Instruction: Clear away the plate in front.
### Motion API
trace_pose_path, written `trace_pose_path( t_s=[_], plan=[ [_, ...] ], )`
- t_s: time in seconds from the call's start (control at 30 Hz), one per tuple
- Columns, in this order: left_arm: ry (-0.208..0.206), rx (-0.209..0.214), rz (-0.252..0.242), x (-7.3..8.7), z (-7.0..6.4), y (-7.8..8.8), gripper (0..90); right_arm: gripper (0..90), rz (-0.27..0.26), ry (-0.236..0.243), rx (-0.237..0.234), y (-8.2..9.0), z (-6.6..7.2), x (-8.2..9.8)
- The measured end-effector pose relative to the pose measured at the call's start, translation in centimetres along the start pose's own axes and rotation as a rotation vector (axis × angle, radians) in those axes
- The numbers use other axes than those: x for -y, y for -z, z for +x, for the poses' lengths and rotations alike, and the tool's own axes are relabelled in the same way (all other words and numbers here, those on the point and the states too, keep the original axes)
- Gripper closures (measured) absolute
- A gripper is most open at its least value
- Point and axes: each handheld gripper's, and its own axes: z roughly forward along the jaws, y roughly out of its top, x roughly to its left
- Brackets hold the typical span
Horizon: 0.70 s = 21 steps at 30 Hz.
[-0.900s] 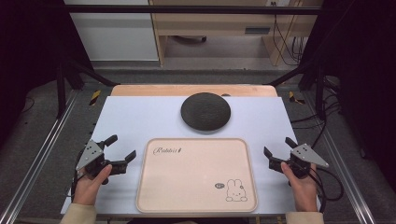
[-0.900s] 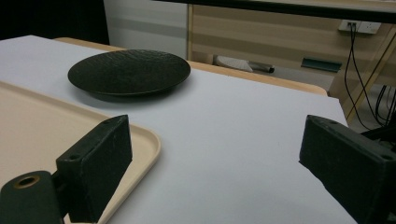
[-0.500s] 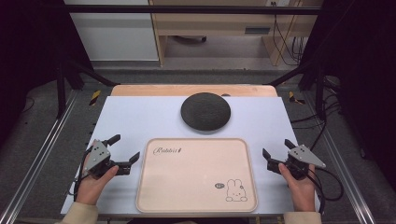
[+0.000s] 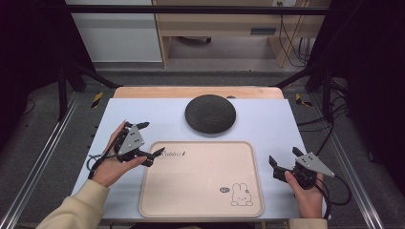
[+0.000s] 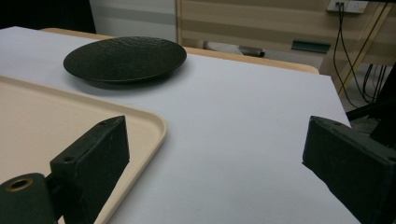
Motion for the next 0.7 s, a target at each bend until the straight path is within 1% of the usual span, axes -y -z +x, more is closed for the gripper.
trace_pose_path(
  t_s=[0.07, 0.13, 0.17, 0.2, 0.23, 0.27, 0.3, 0.37, 0.43, 0.5, 0.53, 0.6, 0.63, 0.67, 0.7],
  plan=[
    [-0.039, 0.018, 0.006, -0.9, -0.1, -0.8, 4.5, 7.3, 0.0, 0.024, 0.01, 0.0, 0.1, -0.1],
    [-0.063, 0.034, 0.026, -1.7, 0.0, -1.6, 5.0, 7.3, -0.002, 0.015, 0.004, 0.0, 0.2, -0.2],
    [-0.073, 0.038, 0.024, -2.1, 0.1, -2.0, 5.0, 7.3, -0.005, 0.017, 0.006, 0.0, 0.2, -0.2],
    [-0.075, 0.043, 0.022, -2.4, 0.3, -2.3, 5.0, 7.4, -0.006, 0.015, 0.008, 0.0, 0.2, -0.2],
    [-0.075, 0.043, 0.022, -2.4, 0.3, -2.3, 5.0, 7.4, -0.006, 0.015, 0.008, 0.0, 0.2, -0.2],
    [-0.083, 0.051, 0.021, -3.1, 0.7, -2.9, 5.0, 7.4, -0.009, 0.009, 0.013, 0.0, 0.1, -0.1],
    [-0.082, 0.056, 0.021, -3.4, 0.8, -3.1, 4.9, 7.4, -0.007, 0.009, 0.015, 0.0, 0.1, -0.1],
    [-0.094, 0.054, 0.025, -4.2, 1.2, -3.4, 4.9, 7.4, -0.007, 0.017, 0.021, -0.1, 0.0, 0.0],
    [-0.091, 0.064, 0.032, -4.8, 1.5, -3.8, 4.9, 7.4, -0.008, 0.015, 0.033, -0.1, 0.0, 0.0],
    [-0.121, 0.081, 0.041, -5.3, 1.7, -4.1, 5.0, 7.4, -0.016, 0.018, 0.049, -0.1, -0.1, 0.0],
    [-0.149, 0.082, 0.043, -5.7, 1.7, -4.1, 5.2, 7.4, -0.018, 0.021, 0.051, -0.1, -0.2, 0.0],
    [-0.19, 0.082, 0.041, -6.3, 1.7, -4.1, 6.0, 7.4, -0.02, 0.019, 0.052, -0.1, -0.2, 0.0],
    [-0.204, 0.078, 0.042, -6.6, 1.6, -4.2, 6.0, 7.4, -0.018, 0.019, 0.05, -0.1, -0.1, 0.0],
    [-0.204, 0.078, 0.042, -6.6, 1.6, -4.2, 6.0, 7.4, -0.018, 0.019, 0.05, -0.1, -0.1, 0.0],
    [-0.213, 0.085, 0.043, -7.1, 1.7, -4.5, 5.6, 7.4, -0.018, 0.016, 0.052, -0.1, -0.1, 0.0]
  ],
)
